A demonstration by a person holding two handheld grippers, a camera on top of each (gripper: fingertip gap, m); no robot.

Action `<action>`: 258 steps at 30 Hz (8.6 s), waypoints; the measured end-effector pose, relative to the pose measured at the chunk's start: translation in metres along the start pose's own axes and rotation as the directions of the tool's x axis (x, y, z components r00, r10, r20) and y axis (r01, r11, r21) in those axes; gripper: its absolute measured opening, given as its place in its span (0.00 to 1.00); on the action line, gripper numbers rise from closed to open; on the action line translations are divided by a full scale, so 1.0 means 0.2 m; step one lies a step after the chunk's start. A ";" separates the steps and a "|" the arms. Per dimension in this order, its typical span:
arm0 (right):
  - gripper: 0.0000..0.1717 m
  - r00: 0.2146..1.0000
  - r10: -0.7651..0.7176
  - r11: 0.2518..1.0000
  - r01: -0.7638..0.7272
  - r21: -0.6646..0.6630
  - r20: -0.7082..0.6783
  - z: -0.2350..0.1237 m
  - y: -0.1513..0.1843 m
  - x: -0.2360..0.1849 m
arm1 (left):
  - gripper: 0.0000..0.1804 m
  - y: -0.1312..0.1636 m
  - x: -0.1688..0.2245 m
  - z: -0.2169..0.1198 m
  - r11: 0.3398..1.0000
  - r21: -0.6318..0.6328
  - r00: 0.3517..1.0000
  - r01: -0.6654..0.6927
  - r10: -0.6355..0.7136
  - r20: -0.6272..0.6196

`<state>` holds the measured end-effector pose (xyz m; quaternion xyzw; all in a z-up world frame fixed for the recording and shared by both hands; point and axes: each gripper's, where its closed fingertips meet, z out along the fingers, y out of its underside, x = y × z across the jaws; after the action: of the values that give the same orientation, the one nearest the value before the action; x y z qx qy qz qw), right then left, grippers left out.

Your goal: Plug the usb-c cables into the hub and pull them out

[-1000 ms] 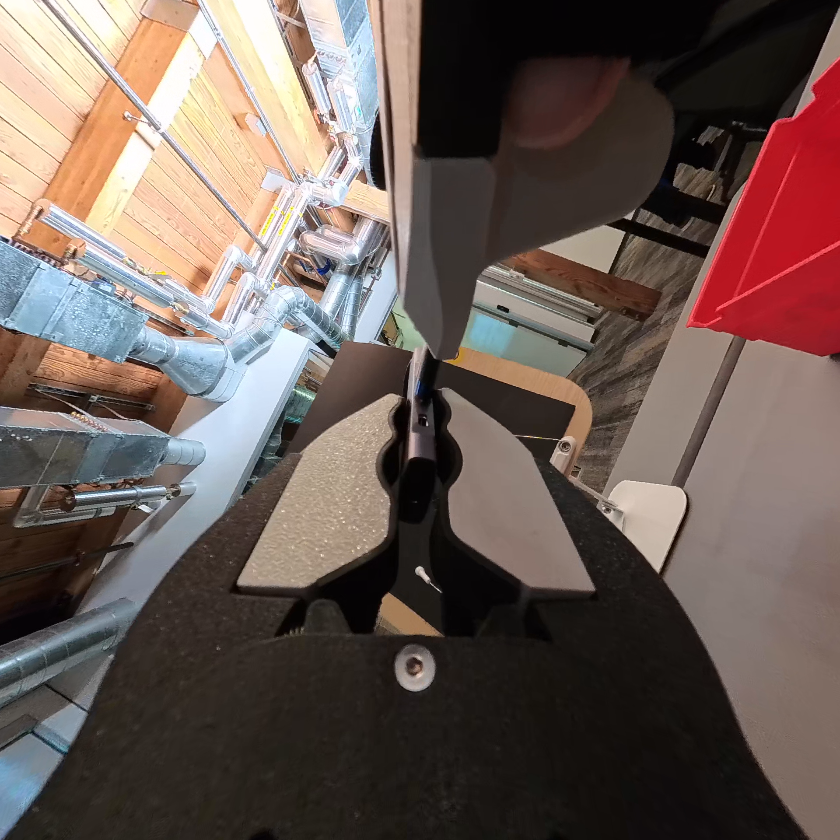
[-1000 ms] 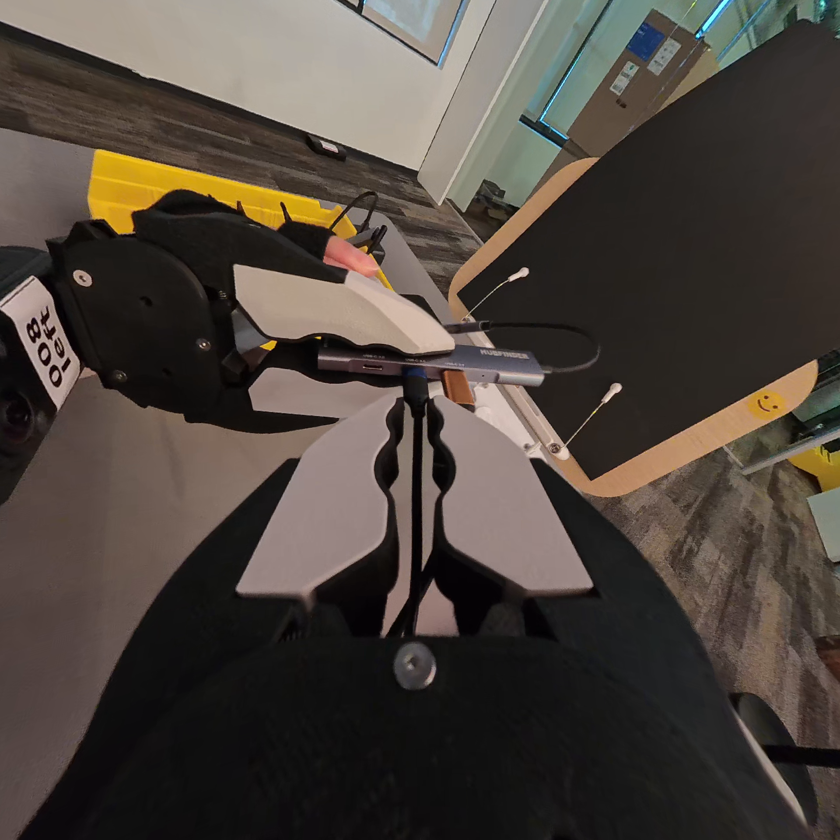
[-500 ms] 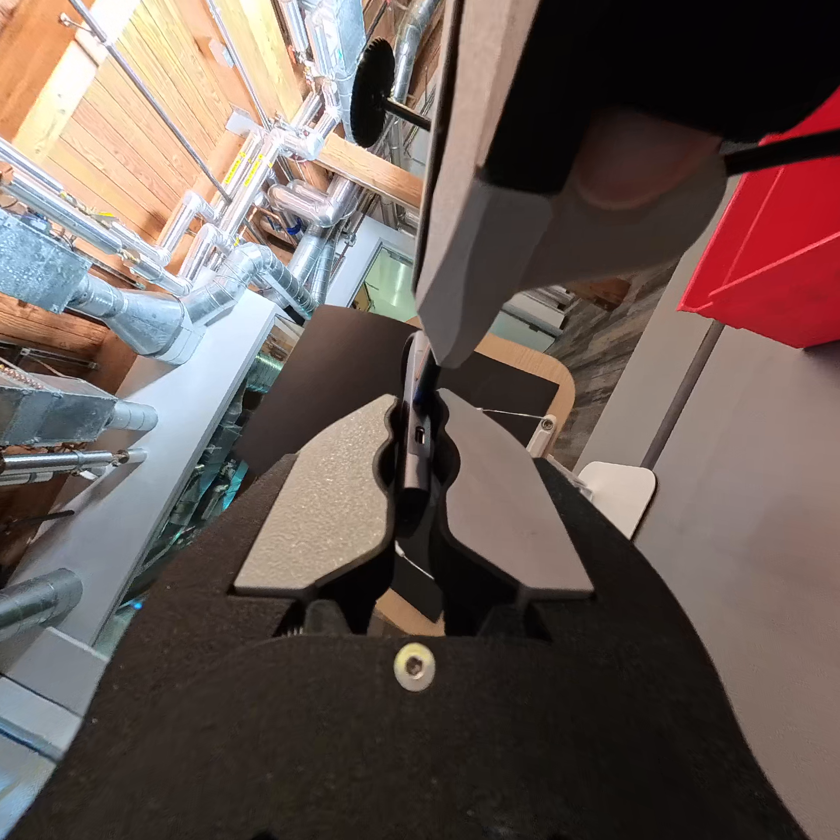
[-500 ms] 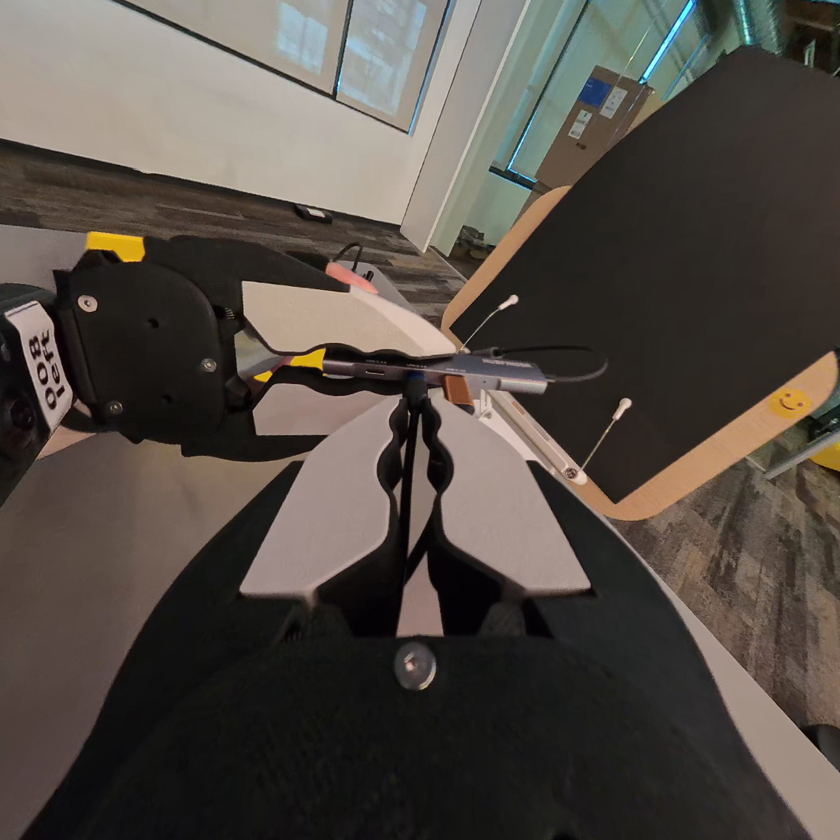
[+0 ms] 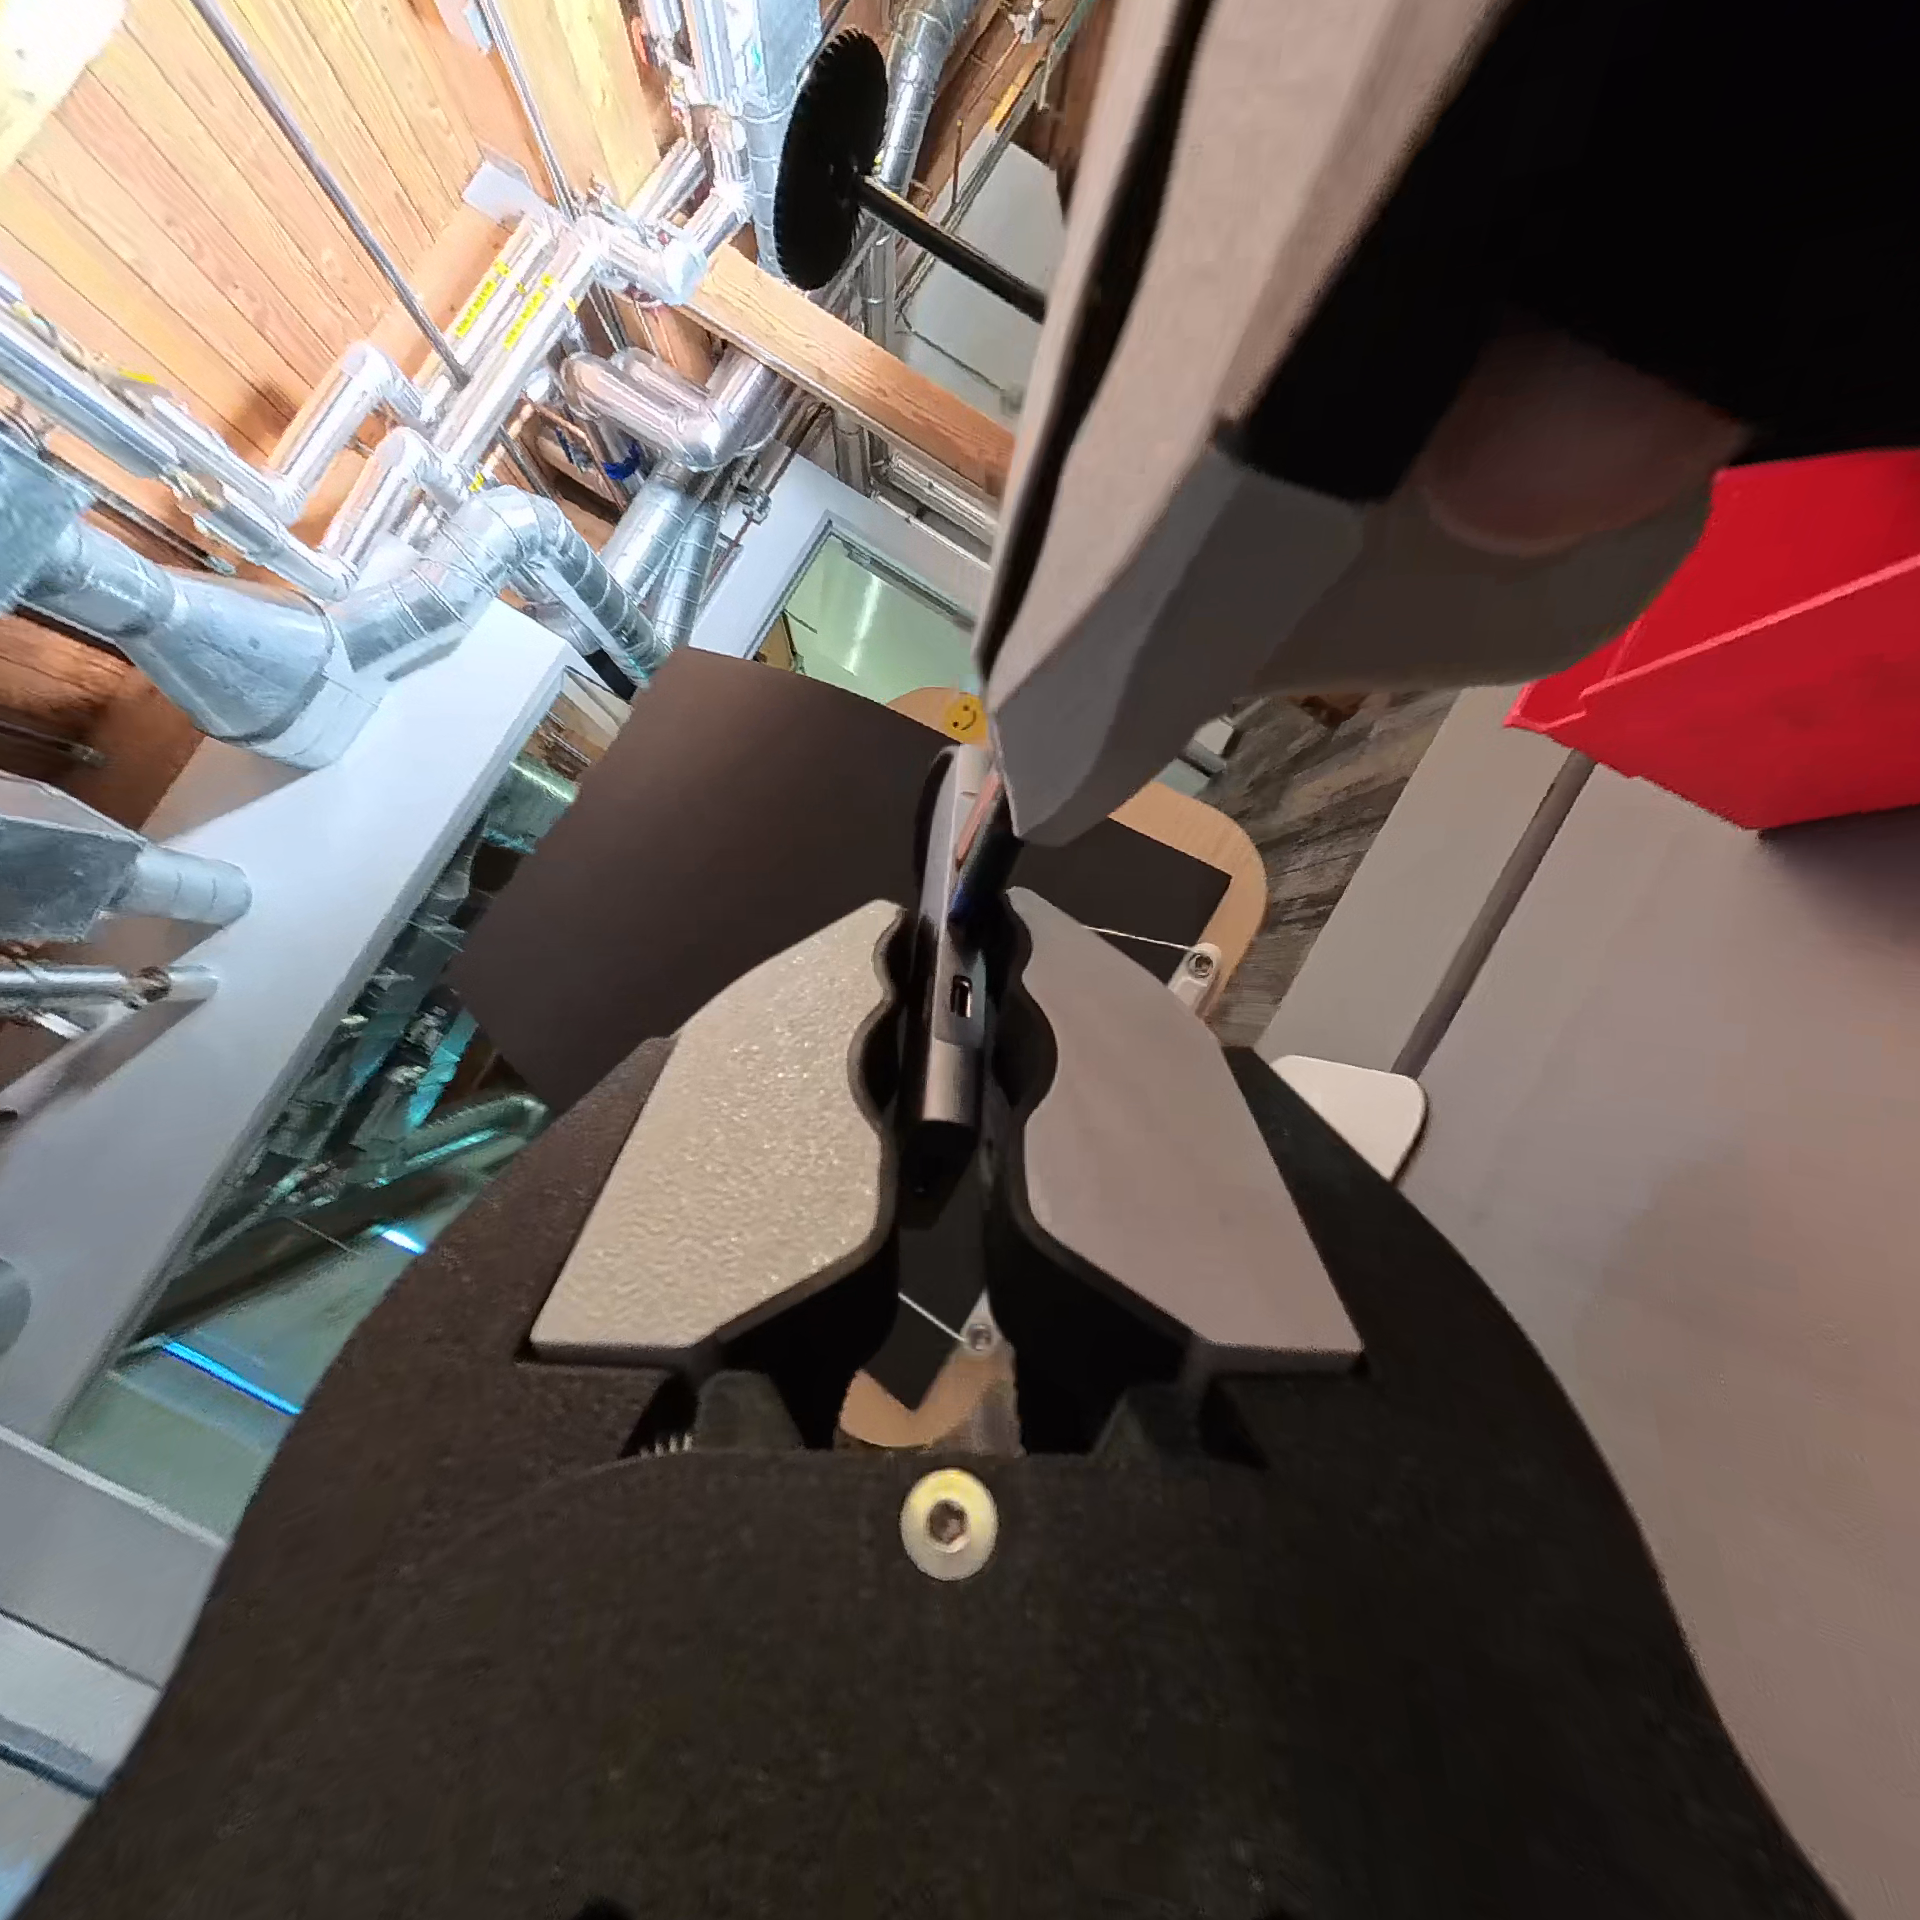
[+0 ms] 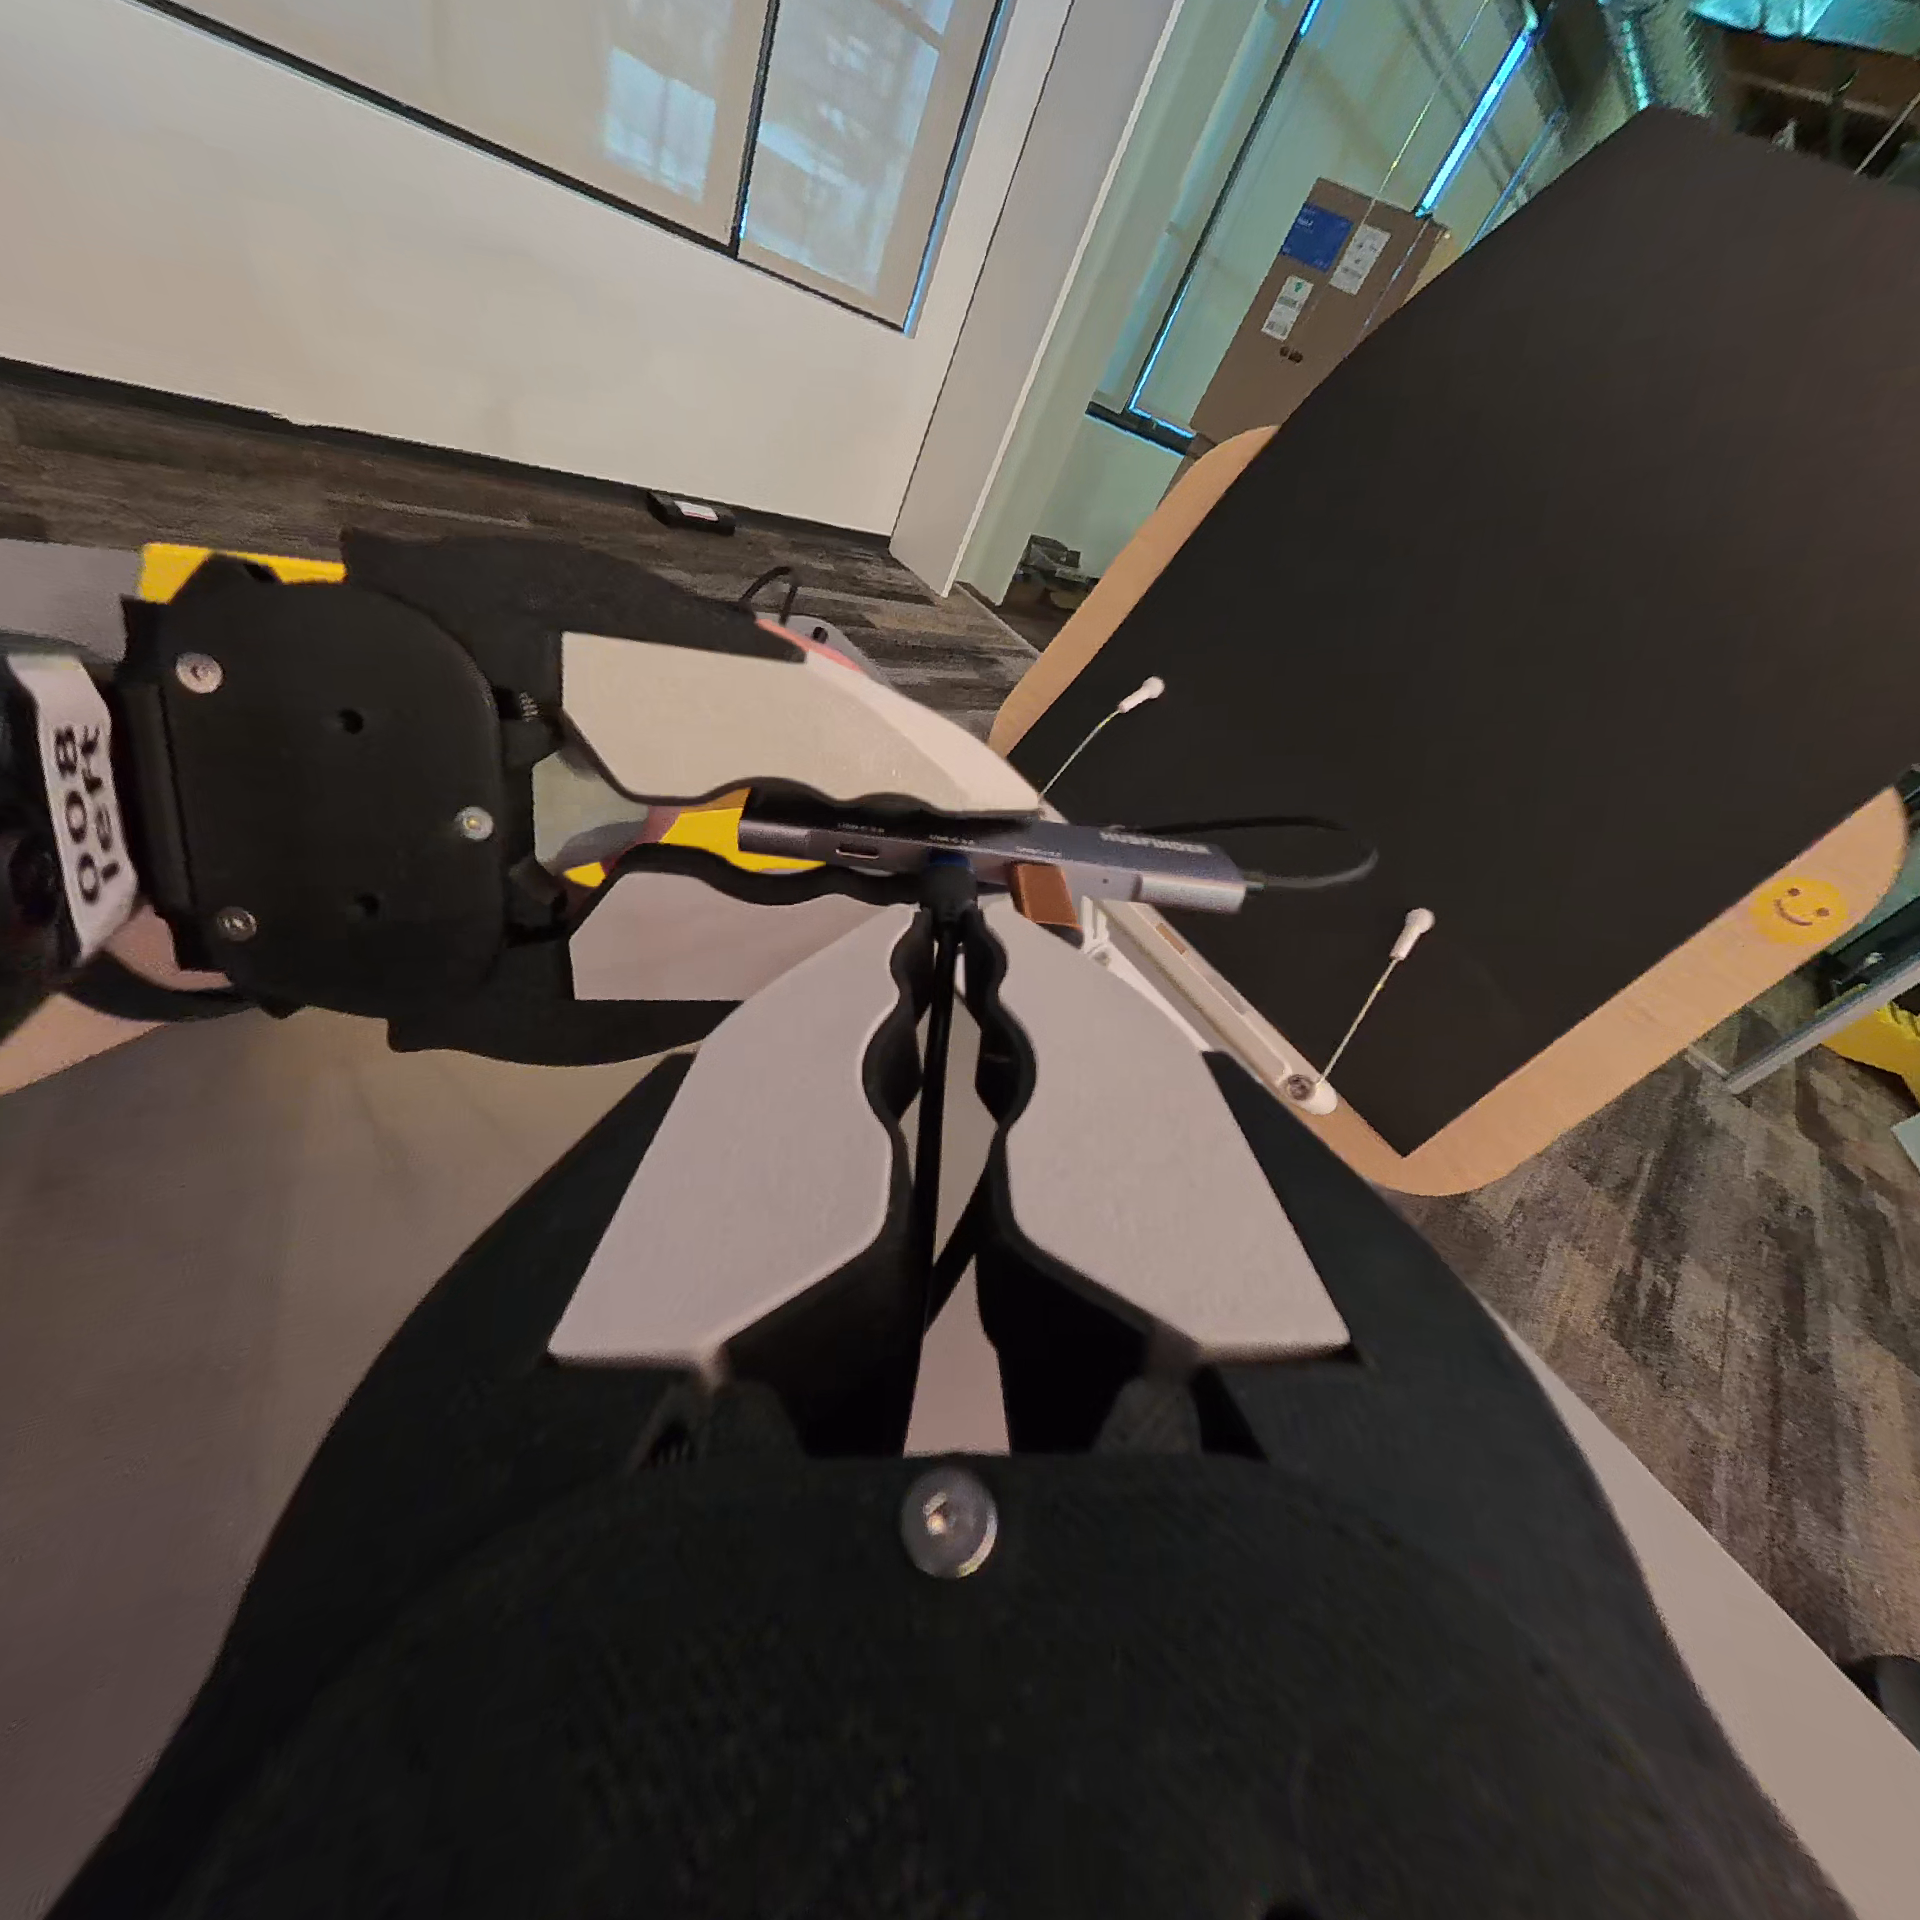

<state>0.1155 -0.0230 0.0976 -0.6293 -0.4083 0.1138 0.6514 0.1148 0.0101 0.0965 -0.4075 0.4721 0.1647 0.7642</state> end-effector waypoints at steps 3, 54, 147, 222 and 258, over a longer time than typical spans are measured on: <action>0.04 1.000 -0.012 0.999 0.013 0.035 -0.026 0.00 -0.02 0.02 | 0.12 -0.01 -0.01 0.00 0.995 0.008 0.994 0.101 -0.100 -0.033; 0.03 0.891 0.405 0.869 -0.445 0.216 0.207 0.05 -0.03 0.03 | 0.13 -0.11 -0.17 -0.08 0.757 0.164 0.774 0.633 -0.622 -0.116; 0.03 0.970 -0.154 0.965 0.189 0.184 -0.187 0.01 0.05 0.18 | 0.14 -0.03 -0.04 0.06 0.673 0.226 0.686 0.704 -0.727 0.029; 0.03 0.944 0.325 0.888 -0.324 0.327 0.052 0.00 0.02 0.12 | 0.14 -0.08 -0.11 0.01 0.723 0.218 0.739 0.655 -0.673 0.013; 0.03 0.934 -0.354 0.934 0.350 -0.067 -0.055 0.32 0.53 -0.17 | 0.16 0.47 0.46 -0.21 -0.017 -0.444 -0.114 0.896 -0.975 -0.191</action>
<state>0.0885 0.0207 -0.0211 -0.5677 -0.4957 -0.0369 0.6563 0.0764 0.0216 -0.0355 -0.7065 0.1890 -0.4886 0.4758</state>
